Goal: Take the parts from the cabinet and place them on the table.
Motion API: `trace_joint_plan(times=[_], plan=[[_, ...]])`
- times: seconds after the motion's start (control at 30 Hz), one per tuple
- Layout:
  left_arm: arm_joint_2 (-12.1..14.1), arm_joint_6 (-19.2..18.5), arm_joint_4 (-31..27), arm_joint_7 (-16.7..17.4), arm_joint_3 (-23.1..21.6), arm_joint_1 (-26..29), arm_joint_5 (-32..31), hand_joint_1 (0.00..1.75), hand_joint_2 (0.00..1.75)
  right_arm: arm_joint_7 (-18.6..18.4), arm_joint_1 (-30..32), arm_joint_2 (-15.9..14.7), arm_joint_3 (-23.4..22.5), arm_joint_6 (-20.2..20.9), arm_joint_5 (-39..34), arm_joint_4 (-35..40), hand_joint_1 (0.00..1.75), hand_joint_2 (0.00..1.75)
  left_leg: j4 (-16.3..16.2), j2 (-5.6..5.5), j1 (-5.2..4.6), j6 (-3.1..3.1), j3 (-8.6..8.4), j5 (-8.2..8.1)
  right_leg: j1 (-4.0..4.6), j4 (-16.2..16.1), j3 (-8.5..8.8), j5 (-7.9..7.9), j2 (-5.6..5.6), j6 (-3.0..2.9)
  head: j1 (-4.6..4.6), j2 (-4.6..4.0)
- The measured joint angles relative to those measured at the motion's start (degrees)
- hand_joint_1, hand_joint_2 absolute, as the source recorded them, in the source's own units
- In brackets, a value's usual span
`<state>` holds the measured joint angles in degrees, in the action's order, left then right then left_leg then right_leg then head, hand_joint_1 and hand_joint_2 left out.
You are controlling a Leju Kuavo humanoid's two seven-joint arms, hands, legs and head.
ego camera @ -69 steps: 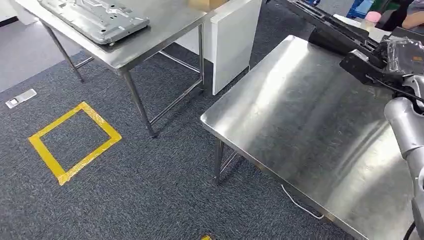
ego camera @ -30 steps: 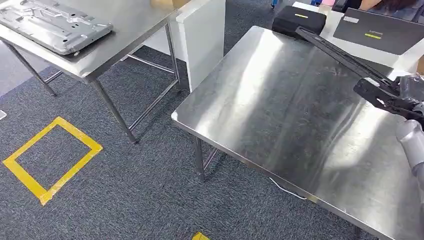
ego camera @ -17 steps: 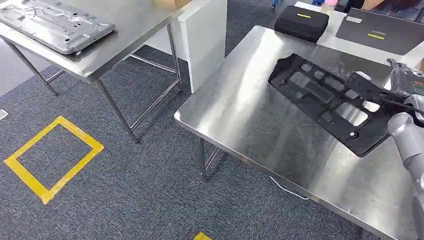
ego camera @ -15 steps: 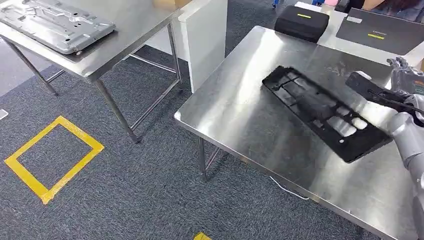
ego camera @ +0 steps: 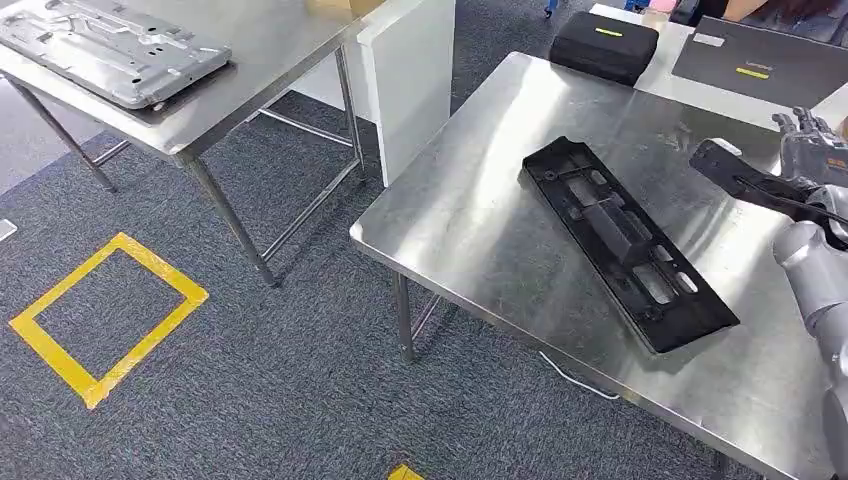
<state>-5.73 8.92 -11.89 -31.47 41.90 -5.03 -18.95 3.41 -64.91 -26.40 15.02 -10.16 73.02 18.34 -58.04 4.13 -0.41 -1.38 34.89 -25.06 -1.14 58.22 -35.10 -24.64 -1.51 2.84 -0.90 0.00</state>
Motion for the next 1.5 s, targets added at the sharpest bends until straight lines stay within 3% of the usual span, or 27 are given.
trace_joint_plan(times=[0.73,0.8,1.0,1.13,1.17,1.2,1.23,1.27,1.33,1.37,1.4,1.43,1.5], plan=[[0.04,0.87,0.0,1.38,0.0,0.0,-1.44,0.0,0.0,0.04,-0.12,0.07,-0.74,0.0,-0.15,-0.33,0.0,0.0,0.0,0.0,-0.01,-0.01,0.0,-0.01,0.0,0.0,0.0,0.0,-0.01,0.0,0.0,0.0],[0.07,0.68,0.0,1.55,0.0,0.0,-1.53,0.0,0.0,0.0,-0.09,0.04,-1.05,0.0,-0.15,-0.33,0.0,0.0,-0.19,0.0,-0.04,-0.16,0.05,-0.14,-0.6,-0.06,-0.01,0.01,-0.01,0.01,-0.02,0.0],[0.13,-0.15,0.0,1.86,-0.02,0.0,-2.14,0.0,0.0,0.04,0.36,-0.52,-1.68,-0.13,-0.59,-0.33,0.0,0.0,-0.61,0.0,-0.07,-0.59,0.24,-0.42,-0.83,-0.06,-0.01,0.01,-0.03,0.04,0.0,0.0],[0.22,-0.31,0.0,1.88,-0.02,0.0,-2.21,0.0,0.0,0.17,0.44,-0.63,-2.25,-0.13,-0.57,-0.33,0.0,0.0,-1.12,-0.01,-0.1,-1.13,0.59,-0.56,-1.11,-0.12,0.02,0.29,-0.05,0.5,0.0,0.0],[0.22,-0.35,0.0,1.9,0.0,0.0,-2.21,0.0,0.0,0.17,0.4,-0.63,-2.3,-0.11,-0.52,-0.33,0.0,0.0,-1.09,-0.01,-0.16,-1.49,0.59,-0.26,-1.1,-0.48,0.16,0.66,-0.05,1.01,-0.02,0.0],[0.22,-0.35,0.0,1.92,0.0,-0.03,-2.21,0.0,0.0,0.17,0.41,-0.77,-2.32,-0.13,-0.5,-0.33,0.0,0.0,-0.2,0.0,-0.15,-2.02,0.3,0.32,-0.57,-0.99,0.33,1.0,-0.03,1.52,-0.04,0.0],[0.15,-0.35,0.0,1.99,0.0,-0.09,-2.21,0.0,0.0,0.2,0.43,-0.9,-2.34,-0.11,-0.46,-0.33,0.0,0.0,1.03,0.32,0.65,-2.41,-0.23,1.28,-0.54,-0.45,-0.11,0.03,0.08,1.35,0.15,0.0],[0.02,-0.35,0.0,1.99,-0.02,-0.16,-2.21,0.0,0.0,0.2,0.43,-1.2,-2.36,-0.09,-0.39,-0.35,0.0,0.0,1.47,0.28,0.52,-2.75,-0.17,1.68,-0.43,1.38,-0.78,-1.77,0.63,0.82,0.06,0.0],[0.07,-0.33,0.0,2.08,0.0,-0.25,-2.21,0.0,0.0,0.22,0.39,-1.55,-2.38,-0.07,-0.33,-0.39,0.0,0.0,1.47,0.19,0.59,-3.01,0.33,1.98,-0.69,9.33,-3.89,-5.96,1.02,0.16,0.26,0.0],[0.05,-0.33,0.02,2.12,0.0,-0.21,-2.21,0.0,0.0,0.22,0.52,-1.64,-2.38,-0.04,-0.33,-0.5,0.0,0.0,1.46,0.12,0.59,-2.99,0.69,2.23,-0.67,14.58,-5.83,-7.96,1.3,0.35,0.24,0.0],[0.04,-0.35,0.04,2.16,0.0,-0.21,-2.21,0.0,0.0,0.22,0.76,-1.73,-2.38,-0.04,-0.33,-0.59,0.0,0.0,1.44,0.09,0.6,-2.76,0.99,2.48,-0.79,16.9,-6.46,-8.42,1.33,0.92,0.18,0.0],[0.02,-0.33,0.07,2.16,0.0,-0.21,-2.21,0.0,0.0,0.22,0.98,-1.75,-2.38,-0.04,-0.33,-0.63,0.0,0.0,1.43,0.07,0.7,-2.63,1.19,2.66,-0.98,16.62,-6.02,-8.15,1.32,1.31,0.2,0.0],[-0.11,-0.33,0.09,2.25,0.0,-0.24,-2.21,0.0,0.0,0.22,1.19,-1.75,-2.38,-0.09,-0.33,-0.68,0.0,0.0,1.18,0.08,1.42,-1.72,1.98,3.26,-1.94,7.14,-0.11,-4.82,1.09,3.66,0.24,0.0]])
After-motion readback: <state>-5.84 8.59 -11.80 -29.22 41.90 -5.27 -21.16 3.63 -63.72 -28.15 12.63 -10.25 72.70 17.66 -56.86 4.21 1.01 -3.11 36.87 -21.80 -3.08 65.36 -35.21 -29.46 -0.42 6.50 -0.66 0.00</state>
